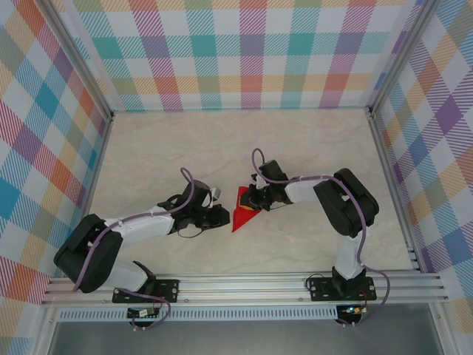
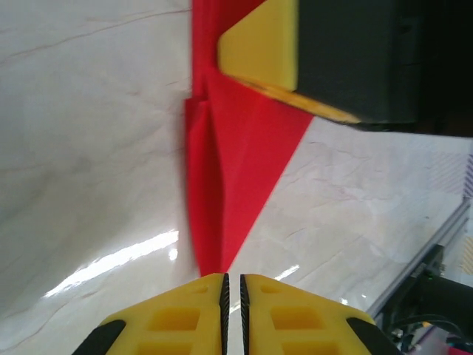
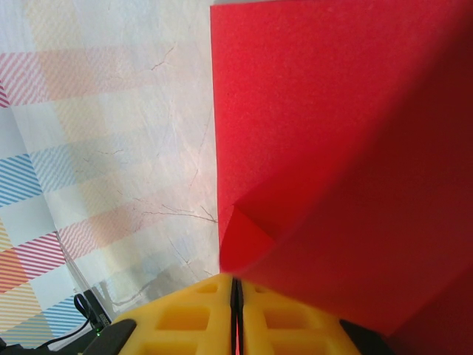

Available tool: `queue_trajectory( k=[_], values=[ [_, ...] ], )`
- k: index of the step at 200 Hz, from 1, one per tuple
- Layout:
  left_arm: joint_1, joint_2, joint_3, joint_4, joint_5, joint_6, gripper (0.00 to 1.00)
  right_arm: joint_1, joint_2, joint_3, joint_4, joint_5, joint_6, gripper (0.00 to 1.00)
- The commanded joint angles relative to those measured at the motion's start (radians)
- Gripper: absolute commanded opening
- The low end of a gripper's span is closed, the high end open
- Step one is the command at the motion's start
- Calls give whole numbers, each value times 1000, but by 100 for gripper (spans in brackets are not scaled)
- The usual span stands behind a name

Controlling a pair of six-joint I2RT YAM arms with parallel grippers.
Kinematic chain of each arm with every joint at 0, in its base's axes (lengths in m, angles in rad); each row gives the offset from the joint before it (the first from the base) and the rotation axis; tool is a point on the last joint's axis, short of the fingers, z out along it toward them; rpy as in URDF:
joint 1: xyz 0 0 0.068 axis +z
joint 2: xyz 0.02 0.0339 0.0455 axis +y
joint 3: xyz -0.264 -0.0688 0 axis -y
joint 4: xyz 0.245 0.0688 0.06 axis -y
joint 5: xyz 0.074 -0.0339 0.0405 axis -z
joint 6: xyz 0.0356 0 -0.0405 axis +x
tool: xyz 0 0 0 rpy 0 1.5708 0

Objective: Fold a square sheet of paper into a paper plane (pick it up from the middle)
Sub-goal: Fourth fold the wing at the center of the table.

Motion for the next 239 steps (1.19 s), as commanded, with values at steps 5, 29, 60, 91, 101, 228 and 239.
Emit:
queue_trajectory(
  k=[5, 29, 60, 91, 101, 228, 239],
  values=[
    [-6, 88, 54, 127, 114, -25, 14, 6, 49, -13, -86, 52, -26, 11],
    [-6, 156, 72, 204, 155, -48, 14, 6, 53, -11, -86, 49, -29, 11],
    [-6, 200, 78, 223, 178, -52, 14, 6, 54, -11, -89, 50, -32, 11],
    [-6, 240, 59, 207, 174, -45, 14, 6, 57, -8, -92, 50, -34, 11],
    [-6, 252, 50, 201, 166, -41, 14, 6, 58, -8, -91, 50, -34, 11],
    [-6, 257, -78, 181, 180, -48, 14, 6, 63, -10, -97, 55, -33, 10],
    [-6, 252, -77, 161, 196, -33, 14, 6, 63, -10, -98, 55, -33, 10]
  ],
)
